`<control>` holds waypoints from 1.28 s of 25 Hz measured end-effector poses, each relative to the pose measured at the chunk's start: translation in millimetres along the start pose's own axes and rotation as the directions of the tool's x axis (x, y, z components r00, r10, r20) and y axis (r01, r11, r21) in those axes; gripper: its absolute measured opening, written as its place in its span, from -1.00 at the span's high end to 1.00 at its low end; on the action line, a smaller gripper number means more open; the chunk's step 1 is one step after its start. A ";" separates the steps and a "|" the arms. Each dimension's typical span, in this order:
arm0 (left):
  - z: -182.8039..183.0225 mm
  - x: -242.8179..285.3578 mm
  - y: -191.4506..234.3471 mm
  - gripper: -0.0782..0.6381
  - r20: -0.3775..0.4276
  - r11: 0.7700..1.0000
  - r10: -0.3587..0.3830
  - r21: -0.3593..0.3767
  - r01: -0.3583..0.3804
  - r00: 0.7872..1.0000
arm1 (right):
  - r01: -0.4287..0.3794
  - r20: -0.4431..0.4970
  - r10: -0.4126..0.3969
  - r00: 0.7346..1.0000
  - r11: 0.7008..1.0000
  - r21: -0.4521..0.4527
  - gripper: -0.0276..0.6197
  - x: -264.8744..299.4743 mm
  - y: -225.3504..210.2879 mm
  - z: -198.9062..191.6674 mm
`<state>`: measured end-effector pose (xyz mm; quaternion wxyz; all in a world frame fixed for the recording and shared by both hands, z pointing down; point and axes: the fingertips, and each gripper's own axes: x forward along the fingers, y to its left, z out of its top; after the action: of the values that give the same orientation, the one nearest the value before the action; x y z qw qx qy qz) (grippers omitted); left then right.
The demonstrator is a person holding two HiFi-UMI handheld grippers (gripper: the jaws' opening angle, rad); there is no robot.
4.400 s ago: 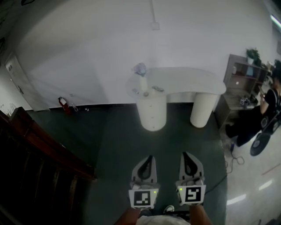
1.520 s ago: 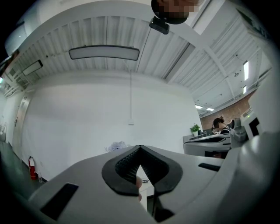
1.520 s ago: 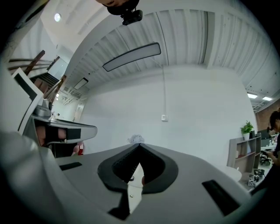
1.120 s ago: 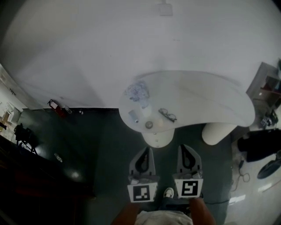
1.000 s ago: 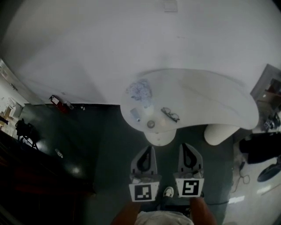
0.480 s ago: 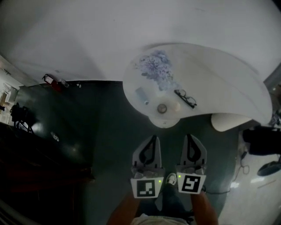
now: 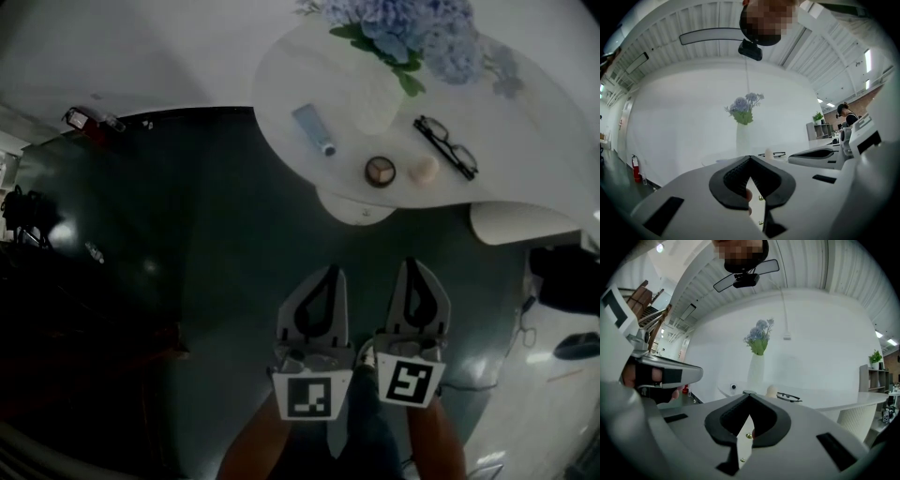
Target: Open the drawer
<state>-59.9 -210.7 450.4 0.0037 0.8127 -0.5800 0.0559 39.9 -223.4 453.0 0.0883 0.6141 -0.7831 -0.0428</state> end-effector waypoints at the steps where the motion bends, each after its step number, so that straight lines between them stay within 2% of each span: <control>1: -13.7 1.4 1.4 0.77 0.002 1.000 0.002 -0.007 -0.001 1.000 | 0.002 0.001 -0.002 1.000 1.000 0.002 0.91 2.8 2.4 -11.4; 7: -75.8 11.5 7.6 0.77 0.020 1.000 0.010 -0.016 -0.010 1.000 | 0.008 0.010 -0.008 1.000 1.000 0.024 0.91 14.6 7.2 -72.6; 13: -109.9 26.2 8.2 0.77 0.069 1.000 0.012 -0.010 -0.011 0.998 | 0.012 -0.009 -0.012 1.000 1.000 0.014 0.91 25.6 13.1 -122.0; 16: -124.1 29.3 7.7 0.77 0.065 1.000 0.007 0.000 -0.007 0.998 | 0.012 -0.027 -0.012 1.000 1.000 0.016 0.91 31.9 15.3 -141.5; 25: -130.0 31.5 17.4 0.77 0.055 0.999 0.029 -0.026 -0.027 0.998 | 0.036 -0.081 -0.033 0.996 0.999 0.034 0.91 69.1 10.4 -171.0; 27: -129.7 31.5 19.8 0.77 0.054 0.999 0.035 -0.033 -0.033 0.998 | 0.013 -0.090 -0.009 0.996 0.999 0.042 0.74 82.6 12.6 -175.2; 32: -132.6 30.9 21.5 0.77 0.050 0.999 0.029 -0.033 -0.028 0.998 | 0.022 -0.121 -0.015 0.993 0.998 0.052 0.55 112.2 10.2 -187.7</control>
<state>-81.7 -237.4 583.8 0.0014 0.8053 -0.5923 0.0260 40.2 -321.9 648.5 0.1185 0.6250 -0.7714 0.0143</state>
